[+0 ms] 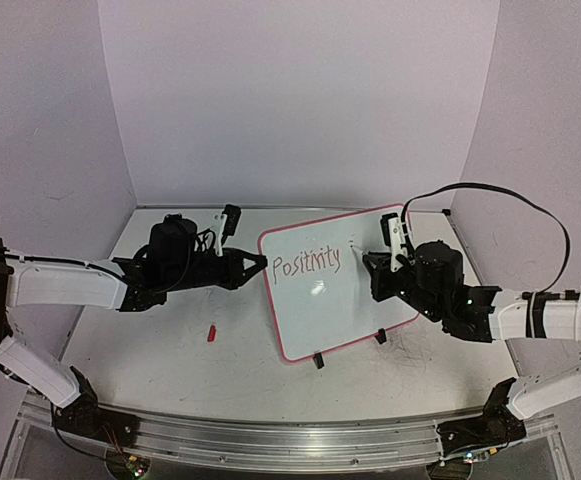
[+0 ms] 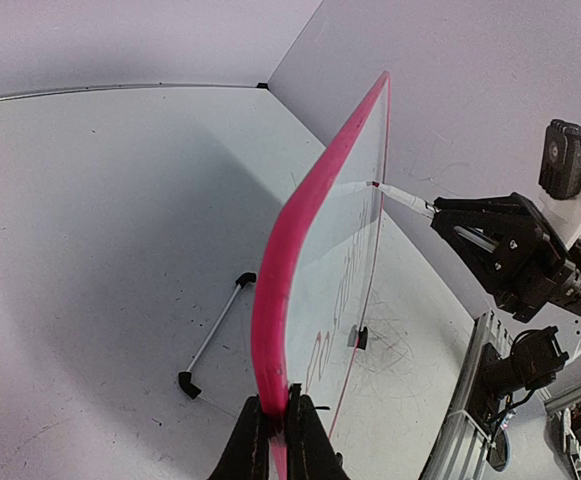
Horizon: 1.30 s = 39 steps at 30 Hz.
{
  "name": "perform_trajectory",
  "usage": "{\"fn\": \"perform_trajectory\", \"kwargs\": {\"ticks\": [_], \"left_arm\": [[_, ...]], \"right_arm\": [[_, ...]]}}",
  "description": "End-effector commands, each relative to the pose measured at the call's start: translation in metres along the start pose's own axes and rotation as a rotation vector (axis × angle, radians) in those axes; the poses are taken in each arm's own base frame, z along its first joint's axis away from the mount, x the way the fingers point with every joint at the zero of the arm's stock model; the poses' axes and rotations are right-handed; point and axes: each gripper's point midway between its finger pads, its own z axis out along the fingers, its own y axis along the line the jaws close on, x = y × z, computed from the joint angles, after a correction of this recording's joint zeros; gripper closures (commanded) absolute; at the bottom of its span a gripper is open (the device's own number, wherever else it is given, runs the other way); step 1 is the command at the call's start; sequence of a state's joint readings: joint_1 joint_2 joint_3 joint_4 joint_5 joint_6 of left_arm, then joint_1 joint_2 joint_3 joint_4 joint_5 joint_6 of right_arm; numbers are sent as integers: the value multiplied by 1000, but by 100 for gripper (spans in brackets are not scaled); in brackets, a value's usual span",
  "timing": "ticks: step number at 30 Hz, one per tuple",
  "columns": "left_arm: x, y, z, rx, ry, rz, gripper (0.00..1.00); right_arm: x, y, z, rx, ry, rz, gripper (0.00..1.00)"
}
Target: Write a sentence on the whiteboard
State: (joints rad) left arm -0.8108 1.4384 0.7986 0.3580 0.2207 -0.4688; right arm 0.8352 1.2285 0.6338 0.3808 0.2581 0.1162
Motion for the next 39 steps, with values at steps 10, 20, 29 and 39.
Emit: {"fn": "perform_trajectory", "kwargs": {"ticks": [10, 20, 29, 39], "left_arm": [[-20, 2, -6, -38, -54, 43, 100], [-21, 0, -6, -36, -57, 43, 100], [-21, 0, -5, -33, -54, 40, 100], [-21, -1, -5, -31, -55, 42, 100]], "right_arm": [[7, -2, -6, -13, 23, 40, 100], [20, -1, -12, -36, 54, 58, 100], [-18, -3, -18, -26, -50, 87, 100], [-25, -6, -8, -10, -68, 88, 100]]}}
